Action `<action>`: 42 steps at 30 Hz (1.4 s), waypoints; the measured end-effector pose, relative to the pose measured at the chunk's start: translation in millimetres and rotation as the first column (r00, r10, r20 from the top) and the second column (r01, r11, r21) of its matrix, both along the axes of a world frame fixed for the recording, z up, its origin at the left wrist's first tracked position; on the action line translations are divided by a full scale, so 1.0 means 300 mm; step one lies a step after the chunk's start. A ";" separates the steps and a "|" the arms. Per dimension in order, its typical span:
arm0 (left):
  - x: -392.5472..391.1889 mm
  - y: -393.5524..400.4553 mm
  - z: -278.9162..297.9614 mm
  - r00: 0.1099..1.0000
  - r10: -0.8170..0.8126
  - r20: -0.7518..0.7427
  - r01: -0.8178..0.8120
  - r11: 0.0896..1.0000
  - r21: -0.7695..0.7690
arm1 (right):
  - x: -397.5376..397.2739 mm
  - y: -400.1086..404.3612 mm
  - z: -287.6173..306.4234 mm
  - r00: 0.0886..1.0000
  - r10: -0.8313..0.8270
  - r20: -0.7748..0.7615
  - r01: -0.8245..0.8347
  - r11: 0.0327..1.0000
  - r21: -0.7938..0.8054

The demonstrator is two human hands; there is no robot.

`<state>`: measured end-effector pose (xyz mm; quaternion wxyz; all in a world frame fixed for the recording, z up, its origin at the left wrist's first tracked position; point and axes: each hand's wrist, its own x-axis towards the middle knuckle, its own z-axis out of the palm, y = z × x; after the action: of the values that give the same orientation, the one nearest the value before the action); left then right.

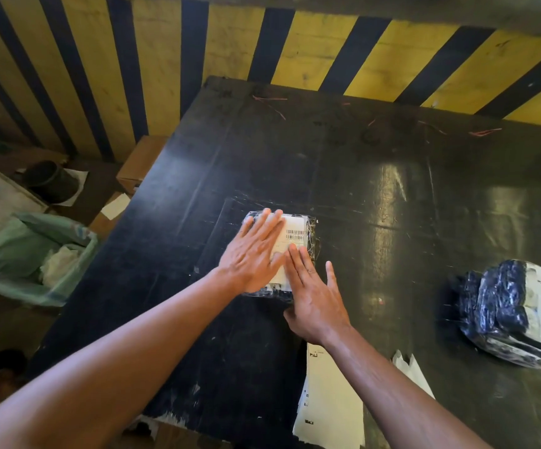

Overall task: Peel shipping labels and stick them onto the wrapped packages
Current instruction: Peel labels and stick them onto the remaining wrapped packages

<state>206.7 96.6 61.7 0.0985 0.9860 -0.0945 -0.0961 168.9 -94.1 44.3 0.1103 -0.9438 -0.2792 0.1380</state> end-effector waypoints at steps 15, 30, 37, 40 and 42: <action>0.085 0.058 0.036 0.952 0.256 -0.165 -0.281 0.948 -0.148 | 0.015 -0.005 0.023 0.997 0.002 -0.084 0.003 0.999 0.051; -0.227 0.100 -0.020 0.657 0.584 -0.476 -0.707 0.260 -0.657 | 0.083 -0.022 0.055 0.572 -0.534 -0.622 0.803 0.521 0.291; -0.113 0.009 0.125 0.698 0.579 -0.421 -0.647 0.259 -0.717 | 0.146 -0.097 0.115 0.512 -0.482 -0.711 0.859 0.287 0.424; -0.083 -0.102 0.149 0.731 0.542 -0.415 -0.634 0.313 -0.707 | 0.129 -0.190 0.154 0.506 -0.496 -0.705 0.859 0.221 0.461; -0.068 -0.192 0.144 0.747 0.512 -0.424 -0.634 0.356 -0.686 | 0.108 -0.273 0.149 0.477 -0.528 -0.702 0.869 0.167 0.465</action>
<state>186.3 38.9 104.8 0.5616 0.7916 0.2305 -0.0693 201.2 -176.1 89.0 0.6155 -0.7541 0.2009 0.1105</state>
